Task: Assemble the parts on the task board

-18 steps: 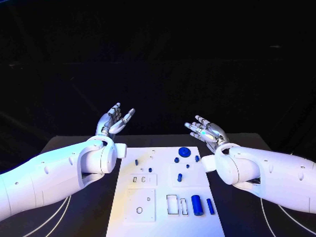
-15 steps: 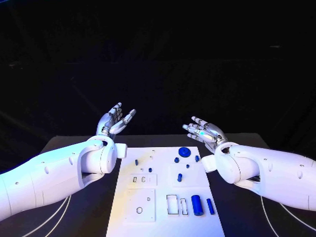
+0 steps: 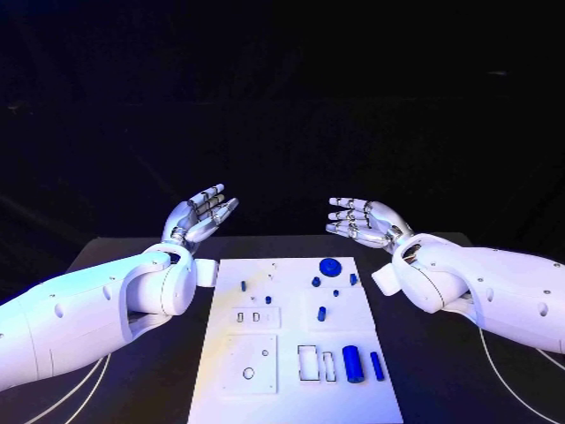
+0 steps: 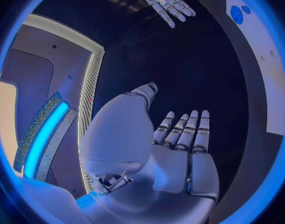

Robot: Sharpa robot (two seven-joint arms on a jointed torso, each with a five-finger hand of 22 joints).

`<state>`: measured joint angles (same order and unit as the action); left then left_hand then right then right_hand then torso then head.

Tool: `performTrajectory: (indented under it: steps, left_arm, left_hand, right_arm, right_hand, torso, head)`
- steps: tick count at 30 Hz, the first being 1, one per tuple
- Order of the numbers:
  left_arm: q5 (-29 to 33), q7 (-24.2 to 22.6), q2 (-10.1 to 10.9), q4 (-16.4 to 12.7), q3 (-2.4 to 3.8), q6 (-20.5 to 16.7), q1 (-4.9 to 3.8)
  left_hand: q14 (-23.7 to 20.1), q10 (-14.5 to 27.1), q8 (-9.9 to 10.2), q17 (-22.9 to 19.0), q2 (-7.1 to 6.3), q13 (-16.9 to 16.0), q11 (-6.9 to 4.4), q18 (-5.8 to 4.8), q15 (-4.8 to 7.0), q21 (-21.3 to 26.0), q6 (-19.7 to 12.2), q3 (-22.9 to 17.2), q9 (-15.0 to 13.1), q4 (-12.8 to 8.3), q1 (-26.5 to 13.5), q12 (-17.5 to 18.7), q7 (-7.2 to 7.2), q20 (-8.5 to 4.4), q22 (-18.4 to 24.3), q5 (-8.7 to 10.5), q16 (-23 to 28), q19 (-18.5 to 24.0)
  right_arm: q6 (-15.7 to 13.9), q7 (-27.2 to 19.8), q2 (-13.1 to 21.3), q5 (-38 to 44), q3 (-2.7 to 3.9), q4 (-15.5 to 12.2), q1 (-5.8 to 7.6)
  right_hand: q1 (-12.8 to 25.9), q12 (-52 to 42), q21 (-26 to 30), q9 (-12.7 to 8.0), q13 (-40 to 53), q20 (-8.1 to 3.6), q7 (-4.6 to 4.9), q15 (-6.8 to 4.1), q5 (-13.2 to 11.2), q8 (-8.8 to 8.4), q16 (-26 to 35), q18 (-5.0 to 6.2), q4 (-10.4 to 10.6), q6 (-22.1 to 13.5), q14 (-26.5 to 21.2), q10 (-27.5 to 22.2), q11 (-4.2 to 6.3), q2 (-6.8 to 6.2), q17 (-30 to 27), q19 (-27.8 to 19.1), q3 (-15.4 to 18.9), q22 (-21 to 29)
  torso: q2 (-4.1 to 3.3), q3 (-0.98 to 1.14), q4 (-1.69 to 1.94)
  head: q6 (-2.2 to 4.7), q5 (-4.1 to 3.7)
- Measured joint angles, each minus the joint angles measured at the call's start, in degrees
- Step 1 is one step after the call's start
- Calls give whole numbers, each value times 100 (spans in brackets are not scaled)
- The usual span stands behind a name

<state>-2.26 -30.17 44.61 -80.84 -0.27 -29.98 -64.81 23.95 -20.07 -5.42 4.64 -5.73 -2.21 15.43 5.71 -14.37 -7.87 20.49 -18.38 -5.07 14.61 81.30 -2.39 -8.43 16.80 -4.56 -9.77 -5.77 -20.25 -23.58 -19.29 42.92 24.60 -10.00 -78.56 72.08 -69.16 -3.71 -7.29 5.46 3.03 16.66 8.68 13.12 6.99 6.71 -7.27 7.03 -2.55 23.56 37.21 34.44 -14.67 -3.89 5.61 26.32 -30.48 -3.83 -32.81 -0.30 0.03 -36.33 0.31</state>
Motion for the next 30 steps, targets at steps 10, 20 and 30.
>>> performTrajectory:
  steps: [10, 20, 30]
  left_arm:
    - [-223, -3, 192, -267, 4, 118, -57]
    - [-419, 146, 541, -808, 20, 403, -90]
    - [-513, 305, 906, -1483, 67, 714, -102]
  left_hand:
    - [2266, -2645, -753, 474, -151, -170, -180, 364, 317, -1013, 1984, -213, -471, -213, 150, -385, -200, -35, -354, 0, -740, -2022]
    - [3213, -3619, -1045, 975, -297, -201, -449, 402, 654, -1637, 2573, -602, -583, -428, 227, -493, -343, -278, -586, 5, -1287, -2676]
    - [3300, -3709, -1046, 1147, -362, -201, -499, 402, 698, -1831, 2613, -655, -592, -481, 159, -460, -344, -339, -694, 26, -1433, -2737]
  right_arm:
    - [-14, 73, 44, 1419, 3, 125, 192]
    - [361, 742, 79, 3522, 11, 83, 370]
    - [786, 1715, 136, 5503, 17, -188, 442]
  right_hand:
    - [-305, 0, -505, 262, 45, -55, 166, -264, 0, 405, -220, 185, -63, 1523, 1330, 1528, 204, -180, 126, 1494, -62, -115]
    - [-548, -22, -1130, 414, 89, -387, 353, -660, 0, 707, -634, 273, -83, 2559, 2596, 2628, 514, -424, 479, 2539, -132, -356]
    - [-379, -22, -3367, 823, 326, -1009, 56, -1246, 134, 803, -3250, 275, 110, 3271, 4060, 3570, 951, -948, 2879, 3539, -146, -1838]
  torso:
    - [-152, 14, 30]
    - [-367, 25, 89]
    - [-632, 22, 148]
  head:
    - [1, -38]
    - [14, -105]
    - [64, -193]
